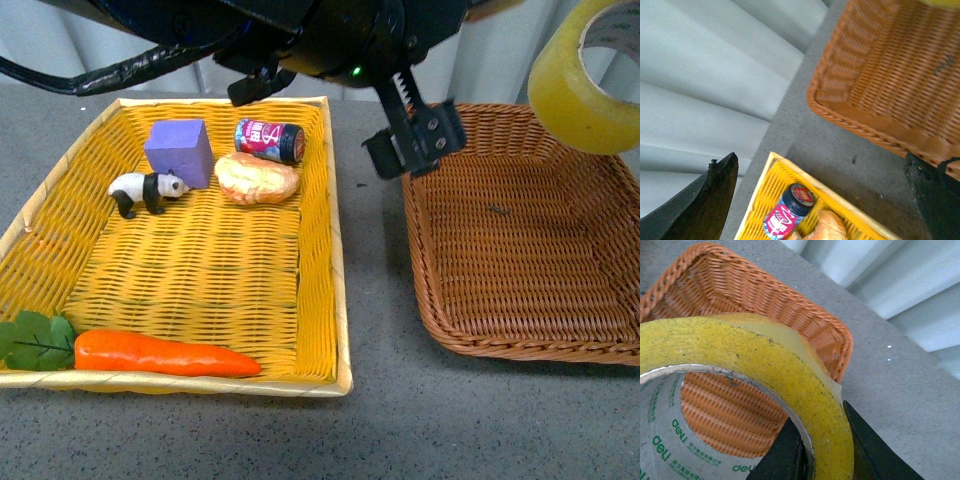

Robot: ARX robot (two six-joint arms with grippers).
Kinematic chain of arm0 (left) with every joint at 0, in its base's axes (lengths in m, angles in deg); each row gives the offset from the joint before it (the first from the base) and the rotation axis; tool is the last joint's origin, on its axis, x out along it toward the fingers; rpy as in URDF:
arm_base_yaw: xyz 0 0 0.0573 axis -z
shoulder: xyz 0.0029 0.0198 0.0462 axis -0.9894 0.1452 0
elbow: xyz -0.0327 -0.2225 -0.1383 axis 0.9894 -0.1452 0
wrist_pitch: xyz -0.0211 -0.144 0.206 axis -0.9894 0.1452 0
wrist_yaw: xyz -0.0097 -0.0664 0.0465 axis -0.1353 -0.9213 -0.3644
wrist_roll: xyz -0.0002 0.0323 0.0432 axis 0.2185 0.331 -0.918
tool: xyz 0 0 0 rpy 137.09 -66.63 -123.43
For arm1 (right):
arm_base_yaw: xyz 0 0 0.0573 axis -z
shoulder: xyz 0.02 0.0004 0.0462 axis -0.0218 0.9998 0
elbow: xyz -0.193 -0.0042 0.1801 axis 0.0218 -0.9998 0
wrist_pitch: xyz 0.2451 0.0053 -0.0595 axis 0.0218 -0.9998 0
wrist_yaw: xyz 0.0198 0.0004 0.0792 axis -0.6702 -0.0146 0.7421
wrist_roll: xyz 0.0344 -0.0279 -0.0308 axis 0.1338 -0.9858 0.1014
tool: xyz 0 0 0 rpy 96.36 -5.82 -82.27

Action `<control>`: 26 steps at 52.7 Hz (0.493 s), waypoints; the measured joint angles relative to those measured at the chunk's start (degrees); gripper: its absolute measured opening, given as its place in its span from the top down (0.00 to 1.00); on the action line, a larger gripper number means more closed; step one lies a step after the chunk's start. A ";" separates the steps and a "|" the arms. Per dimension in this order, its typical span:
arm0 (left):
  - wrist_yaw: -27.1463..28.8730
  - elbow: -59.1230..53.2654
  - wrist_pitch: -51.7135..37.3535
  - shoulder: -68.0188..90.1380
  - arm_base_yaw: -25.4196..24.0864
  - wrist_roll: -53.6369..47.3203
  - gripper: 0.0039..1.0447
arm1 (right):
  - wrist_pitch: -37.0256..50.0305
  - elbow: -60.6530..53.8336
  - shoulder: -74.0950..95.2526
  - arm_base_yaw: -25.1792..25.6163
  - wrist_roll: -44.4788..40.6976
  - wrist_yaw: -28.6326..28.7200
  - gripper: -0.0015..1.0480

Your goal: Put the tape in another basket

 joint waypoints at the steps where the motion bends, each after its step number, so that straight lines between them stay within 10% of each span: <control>1: 0.42 0.20 -0.98 0.00 -0.11 0.94 0.06 | -0.52 0.00 0.13 0.09 1.01 0.81 0.85; 26: 14.62 -2.23 8.52 -5.99 -15.12 66.42 0.06 | -1.40 0.07 13.09 3.26 13.53 5.92 0.85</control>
